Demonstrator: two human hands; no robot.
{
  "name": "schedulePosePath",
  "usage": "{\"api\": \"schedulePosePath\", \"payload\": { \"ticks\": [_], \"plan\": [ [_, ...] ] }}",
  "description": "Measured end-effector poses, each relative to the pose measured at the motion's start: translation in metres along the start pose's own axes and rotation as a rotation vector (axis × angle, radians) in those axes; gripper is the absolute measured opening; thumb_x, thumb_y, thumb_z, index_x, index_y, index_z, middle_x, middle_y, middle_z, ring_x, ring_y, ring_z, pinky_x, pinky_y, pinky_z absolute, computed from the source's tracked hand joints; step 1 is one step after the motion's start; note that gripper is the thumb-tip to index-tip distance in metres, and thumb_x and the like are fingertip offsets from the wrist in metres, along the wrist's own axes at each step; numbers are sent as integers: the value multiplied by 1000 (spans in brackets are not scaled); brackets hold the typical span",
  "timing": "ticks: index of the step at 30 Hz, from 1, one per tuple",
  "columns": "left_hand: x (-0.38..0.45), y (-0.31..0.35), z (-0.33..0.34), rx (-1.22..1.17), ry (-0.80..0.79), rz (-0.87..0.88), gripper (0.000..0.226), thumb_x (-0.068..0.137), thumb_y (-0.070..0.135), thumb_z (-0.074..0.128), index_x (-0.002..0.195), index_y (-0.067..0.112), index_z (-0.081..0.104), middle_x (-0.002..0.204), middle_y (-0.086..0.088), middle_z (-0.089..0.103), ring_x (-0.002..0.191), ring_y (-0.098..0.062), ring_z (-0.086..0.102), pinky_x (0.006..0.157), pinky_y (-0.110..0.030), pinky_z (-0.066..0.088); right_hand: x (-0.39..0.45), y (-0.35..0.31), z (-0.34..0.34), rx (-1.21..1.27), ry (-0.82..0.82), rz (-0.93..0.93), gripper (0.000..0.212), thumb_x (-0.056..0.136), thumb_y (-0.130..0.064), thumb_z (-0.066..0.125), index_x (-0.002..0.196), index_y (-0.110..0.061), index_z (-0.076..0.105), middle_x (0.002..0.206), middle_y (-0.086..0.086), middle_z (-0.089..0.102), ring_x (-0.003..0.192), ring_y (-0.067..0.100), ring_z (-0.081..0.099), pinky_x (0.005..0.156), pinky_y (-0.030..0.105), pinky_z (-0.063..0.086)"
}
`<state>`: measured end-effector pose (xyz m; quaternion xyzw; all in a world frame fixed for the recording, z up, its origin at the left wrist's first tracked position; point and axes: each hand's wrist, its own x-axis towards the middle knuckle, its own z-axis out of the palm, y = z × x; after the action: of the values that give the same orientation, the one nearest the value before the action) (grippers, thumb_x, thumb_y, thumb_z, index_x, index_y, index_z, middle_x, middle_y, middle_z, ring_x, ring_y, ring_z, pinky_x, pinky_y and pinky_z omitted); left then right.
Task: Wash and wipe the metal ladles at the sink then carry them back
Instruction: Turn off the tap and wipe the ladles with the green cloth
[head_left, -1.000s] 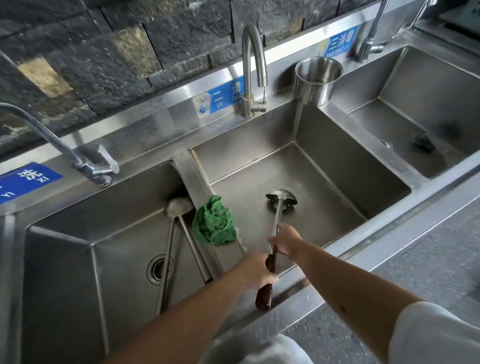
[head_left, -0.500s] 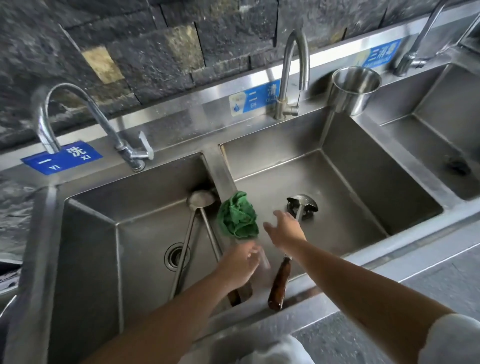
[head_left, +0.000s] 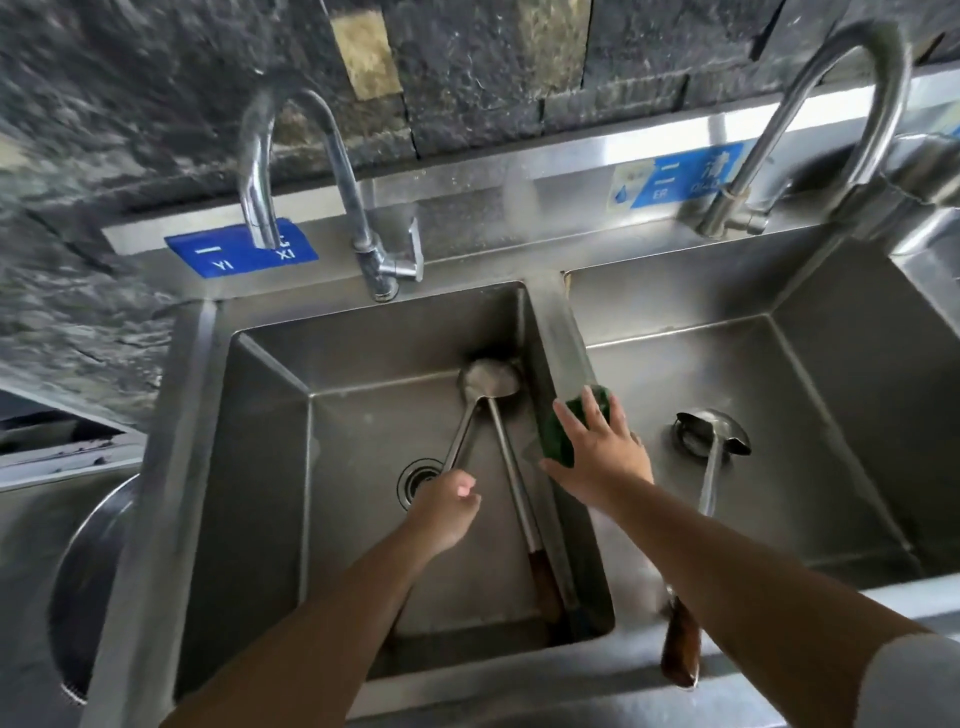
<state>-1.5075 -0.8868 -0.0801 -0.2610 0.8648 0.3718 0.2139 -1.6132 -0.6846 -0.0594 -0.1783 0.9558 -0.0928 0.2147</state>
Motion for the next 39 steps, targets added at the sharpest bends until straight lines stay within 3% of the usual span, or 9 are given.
{"api": "schedulePosePath", "payload": {
  "ticks": [5, 11, 17, 20, 26, 28, 31, 35, 39],
  "plan": [
    [60, -28, -6, 49, -68, -89, 32, 90, 25, 52, 116, 10, 62, 117, -10, 64, 101, -23, 59, 78, -24, 39, 17, -5, 11, -1, 96, 102, 69, 88, -63, 45, 148, -43, 18, 164, -5, 4, 151, 29, 0, 111, 48, 37],
    [133, -43, 2, 111, -113, -166, 21, 88, 25, 56, 105, 14, 61, 112, -10, 67, 107, -28, 61, 90, -32, 48, 50, -7, 11, -38, 150, 129, 68, 85, -61, 46, 146, -45, 23, 163, -5, 12, 149, 28, 10, 102, 49, 46],
    [182, -61, 23, 68, -117, -183, 58, 90, 25, 57, 143, 12, 38, 131, -16, 59, 117, -35, 57, 92, -33, 44, 57, -9, 24, -63, 306, 118, 64, 79, -52, 59, 140, -39, 44, 155, -1, 36, 142, 33, 33, 87, 52, 55],
    [203, -64, 38, 24, -94, -188, 49, 92, 29, 56, 136, 10, 44, 123, -18, 63, 111, -37, 60, 91, -37, 48, 61, -5, 28, -81, 337, 114, 63, 78, -52, 59, 138, -37, 47, 153, 1, 41, 139, 35, 38, 85, 51, 57],
    [234, -71, 43, 20, -102, -119, 26, 94, 30, 55, 109, 9, 62, 105, -16, 68, 99, -35, 65, 81, -35, 49, 63, -3, 31, -80, 405, 93, 60, 78, -51, 54, 136, -35, 51, 149, 4, 47, 137, 37, 41, 87, 51, 56],
    [228, -67, 37, -85, -86, -121, 20, 97, 27, 52, 101, 10, 60, 92, -15, 68, 79, -31, 66, 67, -33, 53, 62, -2, 31, -76, 412, 96, 59, 79, -51, 52, 136, -34, 51, 148, 5, 47, 137, 37, 42, 89, 51, 55],
    [204, -55, 18, -382, -82, -196, 9, 100, 16, 47, 94, 14, 54, 73, -6, 57, 56, -16, 56, 41, -20, 41, 62, -2, 30, -85, 373, 102, 60, 80, -54, 50, 138, -37, 48, 151, 2, 44, 140, 35, 38, 93, 50, 54],
    [174, -52, -11, -516, -92, -163, 14, 99, 11, 48, 85, 11, 49, 65, -6, 49, 42, -12, 42, 35, -18, 29, 60, -3, 26, -82, 337, 109, 61, 81, -56, 48, 140, -39, 45, 154, -1, 39, 144, 31, 32, 99, 48, 51],
    [148, -50, -36, -516, -83, -138, 11, 98, 18, 50, 92, 9, 53, 62, -4, 47, 41, -10, 36, 38, -20, 26, 61, -5, 23, -76, 266, 141, 62, 85, -57, 48, 144, -43, 37, 159, -5, 29, 148, 26, 21, 104, 44, 44]
  ]
}}
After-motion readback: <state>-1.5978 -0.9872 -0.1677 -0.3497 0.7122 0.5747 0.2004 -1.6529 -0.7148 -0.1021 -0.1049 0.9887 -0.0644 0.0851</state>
